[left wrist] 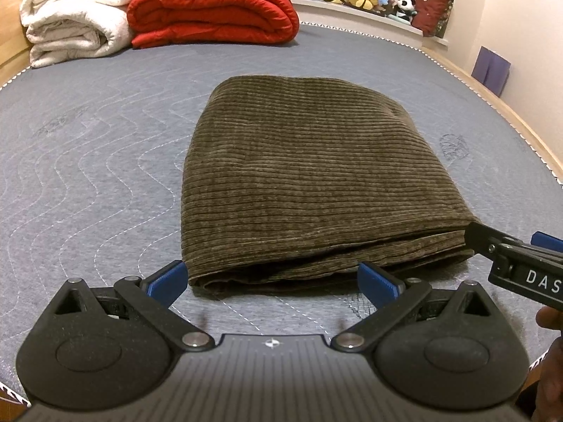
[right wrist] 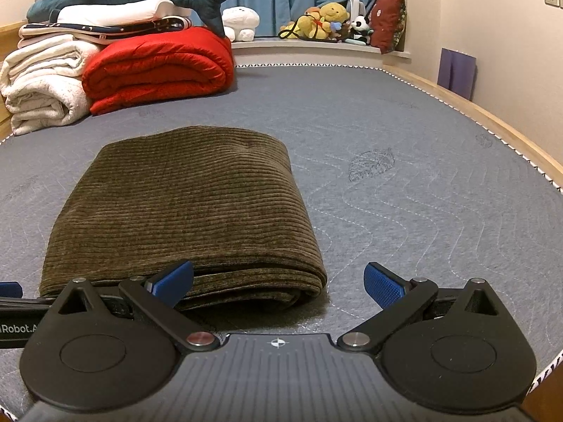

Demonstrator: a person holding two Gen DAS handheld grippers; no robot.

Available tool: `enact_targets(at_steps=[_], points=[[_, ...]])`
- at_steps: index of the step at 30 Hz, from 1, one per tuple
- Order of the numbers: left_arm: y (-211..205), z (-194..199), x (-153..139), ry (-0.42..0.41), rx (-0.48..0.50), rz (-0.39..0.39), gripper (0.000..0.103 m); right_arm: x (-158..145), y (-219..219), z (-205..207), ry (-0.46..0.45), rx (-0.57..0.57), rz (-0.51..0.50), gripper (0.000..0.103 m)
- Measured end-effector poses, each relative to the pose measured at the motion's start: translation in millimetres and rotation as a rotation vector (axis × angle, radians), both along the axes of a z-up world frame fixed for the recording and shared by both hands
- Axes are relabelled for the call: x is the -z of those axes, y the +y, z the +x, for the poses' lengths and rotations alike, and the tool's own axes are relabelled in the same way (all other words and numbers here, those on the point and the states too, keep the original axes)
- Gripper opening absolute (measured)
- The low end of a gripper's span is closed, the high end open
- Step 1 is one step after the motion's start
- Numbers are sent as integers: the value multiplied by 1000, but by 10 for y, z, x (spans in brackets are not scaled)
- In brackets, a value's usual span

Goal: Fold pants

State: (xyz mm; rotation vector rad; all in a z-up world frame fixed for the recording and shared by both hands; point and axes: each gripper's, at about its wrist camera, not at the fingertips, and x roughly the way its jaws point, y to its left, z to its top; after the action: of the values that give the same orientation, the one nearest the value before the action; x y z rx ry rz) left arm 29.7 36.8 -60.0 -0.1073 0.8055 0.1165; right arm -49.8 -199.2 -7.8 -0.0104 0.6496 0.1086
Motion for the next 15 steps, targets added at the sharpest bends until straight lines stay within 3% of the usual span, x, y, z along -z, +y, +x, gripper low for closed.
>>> enact_targets(at_steps=[15], points=[[10,-16,-6,-1,5,-7,103,-14,76,-20,-8,-11,-6,102]])
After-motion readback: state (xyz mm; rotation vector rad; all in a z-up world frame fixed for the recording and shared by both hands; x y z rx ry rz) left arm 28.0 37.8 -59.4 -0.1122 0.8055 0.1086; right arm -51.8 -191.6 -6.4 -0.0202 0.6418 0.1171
